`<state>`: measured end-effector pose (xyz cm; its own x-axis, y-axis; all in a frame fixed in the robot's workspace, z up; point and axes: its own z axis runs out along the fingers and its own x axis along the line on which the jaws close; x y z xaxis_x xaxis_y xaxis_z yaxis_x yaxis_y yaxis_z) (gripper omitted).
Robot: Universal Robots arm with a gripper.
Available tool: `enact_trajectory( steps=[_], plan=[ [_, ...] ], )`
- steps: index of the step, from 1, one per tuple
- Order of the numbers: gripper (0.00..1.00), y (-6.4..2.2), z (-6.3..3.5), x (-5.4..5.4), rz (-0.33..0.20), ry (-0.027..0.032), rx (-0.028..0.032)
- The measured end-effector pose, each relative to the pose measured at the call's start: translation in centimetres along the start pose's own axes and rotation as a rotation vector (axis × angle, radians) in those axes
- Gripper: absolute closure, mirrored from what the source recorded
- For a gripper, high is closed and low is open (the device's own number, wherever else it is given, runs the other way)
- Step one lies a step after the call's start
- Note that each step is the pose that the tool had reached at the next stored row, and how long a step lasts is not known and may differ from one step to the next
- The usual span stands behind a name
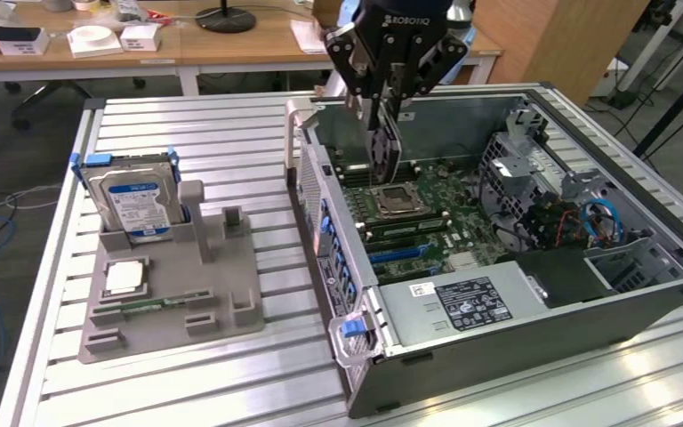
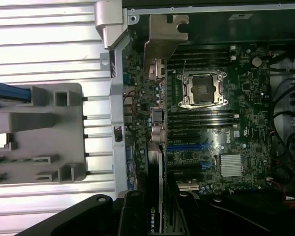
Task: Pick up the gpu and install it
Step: 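Pick up the gpu and move the gpu toward the slot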
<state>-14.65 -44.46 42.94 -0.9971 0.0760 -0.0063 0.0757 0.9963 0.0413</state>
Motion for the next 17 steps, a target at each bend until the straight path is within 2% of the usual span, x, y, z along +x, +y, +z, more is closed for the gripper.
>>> enact_trajectory(
  steps=[17],
  plan=[
    [0.74, 0.05, 0.04, -0.73, 0.000, 0.0000, 0.0000]
  ],
)
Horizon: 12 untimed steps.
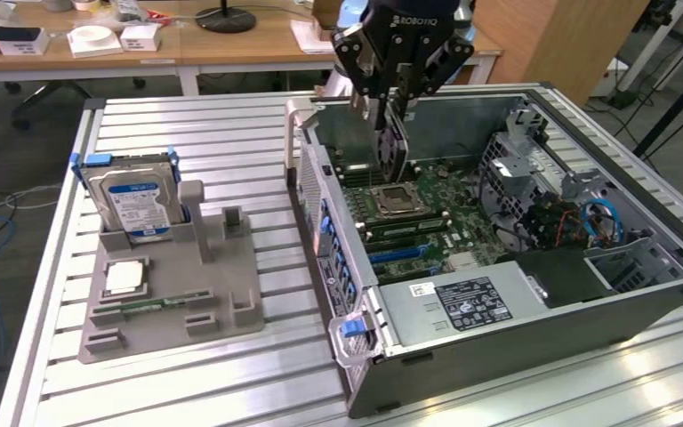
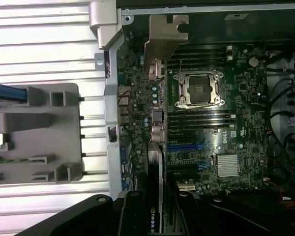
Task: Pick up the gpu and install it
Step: 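Pick up the gpu and move the gpu toward the slot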
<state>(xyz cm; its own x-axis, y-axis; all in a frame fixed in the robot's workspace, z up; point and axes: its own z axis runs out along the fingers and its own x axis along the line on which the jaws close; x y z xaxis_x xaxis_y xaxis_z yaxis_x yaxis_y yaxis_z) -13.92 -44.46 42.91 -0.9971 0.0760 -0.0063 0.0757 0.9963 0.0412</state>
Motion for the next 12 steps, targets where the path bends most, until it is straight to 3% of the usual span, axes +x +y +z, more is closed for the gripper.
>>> enact_trajectory(
  steps=[12],
  plan=[
    [0.74, 0.04, 0.03, -0.57, 0.000, 0.0000, -0.0001]
  ],
)
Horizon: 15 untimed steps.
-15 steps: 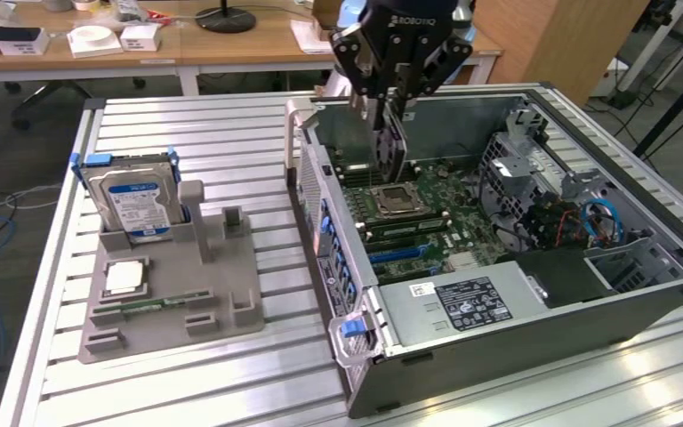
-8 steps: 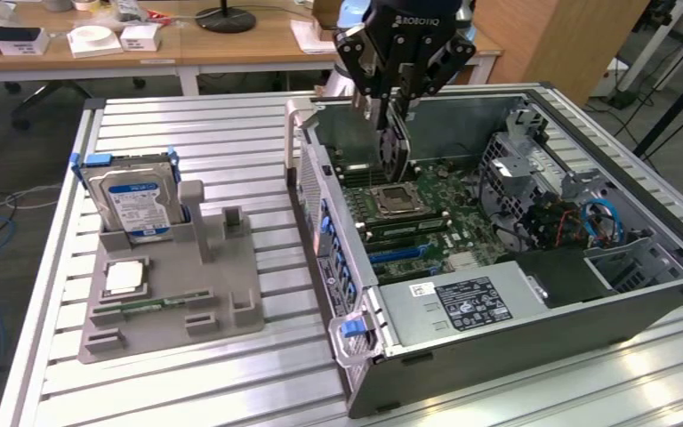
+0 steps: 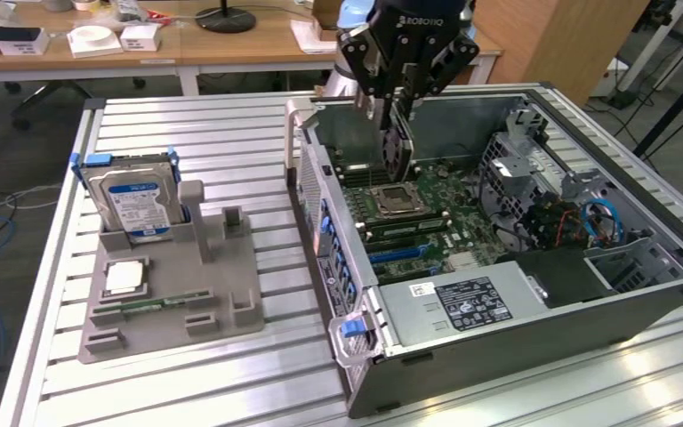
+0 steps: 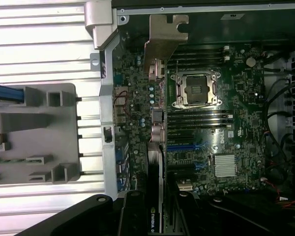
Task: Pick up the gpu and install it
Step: 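Pick up the gpu and move the gpu toward the slot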
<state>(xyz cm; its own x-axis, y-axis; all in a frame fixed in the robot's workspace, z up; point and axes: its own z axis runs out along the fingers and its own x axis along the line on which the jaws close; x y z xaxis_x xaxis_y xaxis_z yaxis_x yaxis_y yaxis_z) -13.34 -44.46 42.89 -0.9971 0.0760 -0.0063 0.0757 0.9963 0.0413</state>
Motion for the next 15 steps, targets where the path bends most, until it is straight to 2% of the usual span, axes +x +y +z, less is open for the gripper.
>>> enact_trajectory(
  steps=[15],
  plan=[
    [0.74, 0.05, 0.04, -0.68, 0.000, 0.0000, 0.0000]
  ],
)
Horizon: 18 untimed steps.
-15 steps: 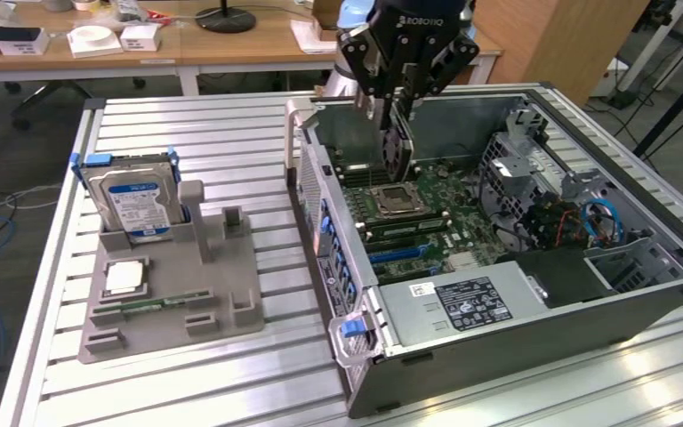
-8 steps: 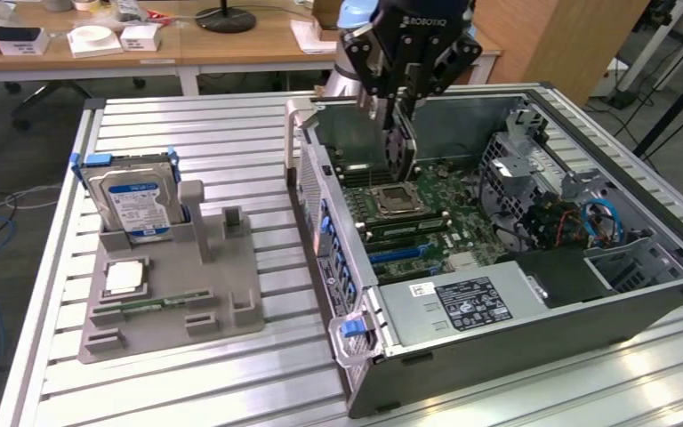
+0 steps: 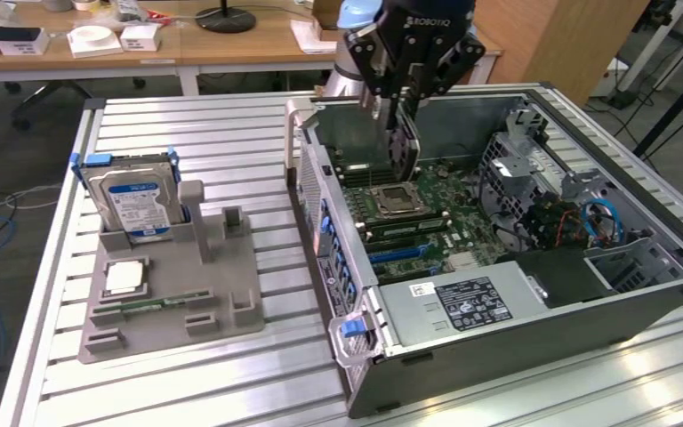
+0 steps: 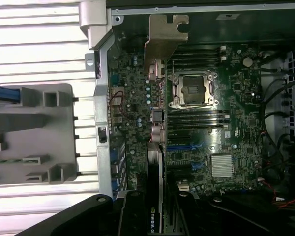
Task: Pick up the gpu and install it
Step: 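Pick up the gpu and move the gpu toward the slot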
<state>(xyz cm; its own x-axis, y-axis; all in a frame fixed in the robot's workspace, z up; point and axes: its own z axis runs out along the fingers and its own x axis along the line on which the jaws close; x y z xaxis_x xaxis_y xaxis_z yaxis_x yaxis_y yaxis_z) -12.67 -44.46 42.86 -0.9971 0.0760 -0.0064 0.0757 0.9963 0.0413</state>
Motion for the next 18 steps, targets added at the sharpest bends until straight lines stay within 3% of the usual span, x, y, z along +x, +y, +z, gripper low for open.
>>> enact_trajectory(
  steps=[18],
  plan=[
    [0.74, 0.05, 0.05, -0.72, 0.000, 0.0000, 0.0000]
  ],
)
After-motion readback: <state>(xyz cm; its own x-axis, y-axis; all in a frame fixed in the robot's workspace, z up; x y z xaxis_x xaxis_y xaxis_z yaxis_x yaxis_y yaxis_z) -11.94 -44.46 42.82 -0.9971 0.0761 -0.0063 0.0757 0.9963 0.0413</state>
